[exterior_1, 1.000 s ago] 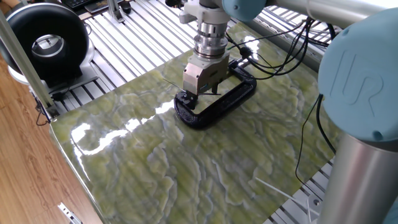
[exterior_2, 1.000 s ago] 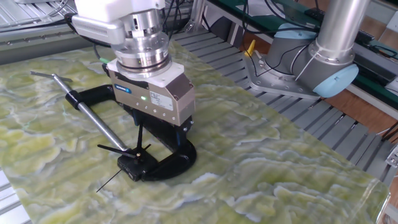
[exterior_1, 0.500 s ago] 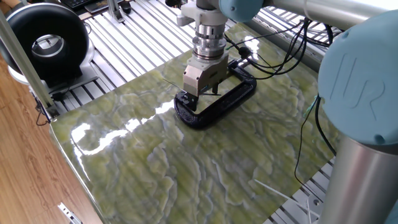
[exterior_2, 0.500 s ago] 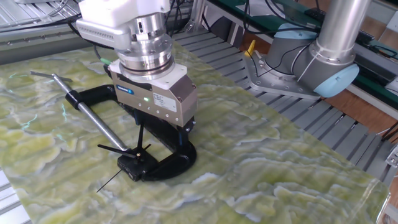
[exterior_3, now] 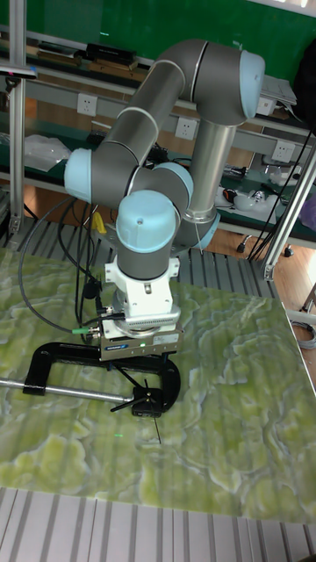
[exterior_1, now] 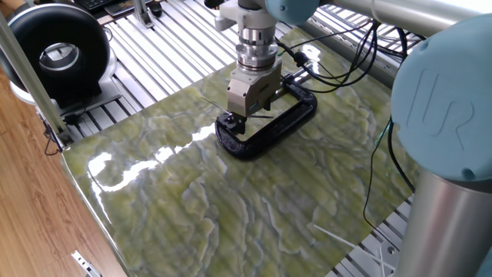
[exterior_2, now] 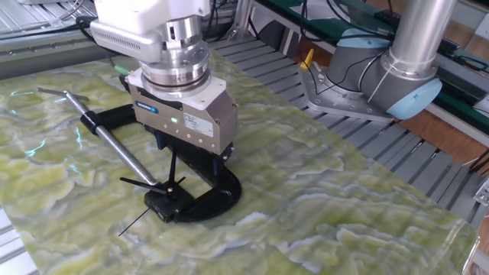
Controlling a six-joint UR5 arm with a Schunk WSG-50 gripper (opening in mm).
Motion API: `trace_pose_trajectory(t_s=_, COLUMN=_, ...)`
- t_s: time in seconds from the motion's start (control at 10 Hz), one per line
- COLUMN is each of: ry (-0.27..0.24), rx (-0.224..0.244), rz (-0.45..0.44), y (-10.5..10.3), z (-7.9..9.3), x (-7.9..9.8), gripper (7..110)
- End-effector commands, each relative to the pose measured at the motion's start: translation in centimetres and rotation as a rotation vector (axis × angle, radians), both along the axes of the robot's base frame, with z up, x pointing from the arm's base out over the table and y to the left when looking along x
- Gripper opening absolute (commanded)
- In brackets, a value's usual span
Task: Turn the hands of a clock
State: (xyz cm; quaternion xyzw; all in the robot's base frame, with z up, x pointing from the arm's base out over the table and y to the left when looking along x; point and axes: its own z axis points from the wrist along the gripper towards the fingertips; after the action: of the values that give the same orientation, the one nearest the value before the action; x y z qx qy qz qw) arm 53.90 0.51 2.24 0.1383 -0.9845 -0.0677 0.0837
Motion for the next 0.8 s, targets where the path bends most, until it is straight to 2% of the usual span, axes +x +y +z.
trace_pose_trajectory(t_s=0.0, ry=0.009, rx=0.056, rz=0.068, y=1.0, z=-0.3, x=-0.4, gripper=22)
trace_pose_trajectory(t_s=0.3, ry=0.015, rx=0.062, rz=0.081, y=0.9, z=-0.5, x=-0.8, gripper=22)
trace_pose_trajectory(t_s=0.4, ry=0.023, rx=0.081, rz=0.084, y=1.2, z=-0.5, x=-1.2, gripper=22)
trace_pose_trajectory(t_s=0.7, ry=0.033, rx=0.092, rz=0.087, y=1.3, z=-0.6, x=-2.1, gripper=22)
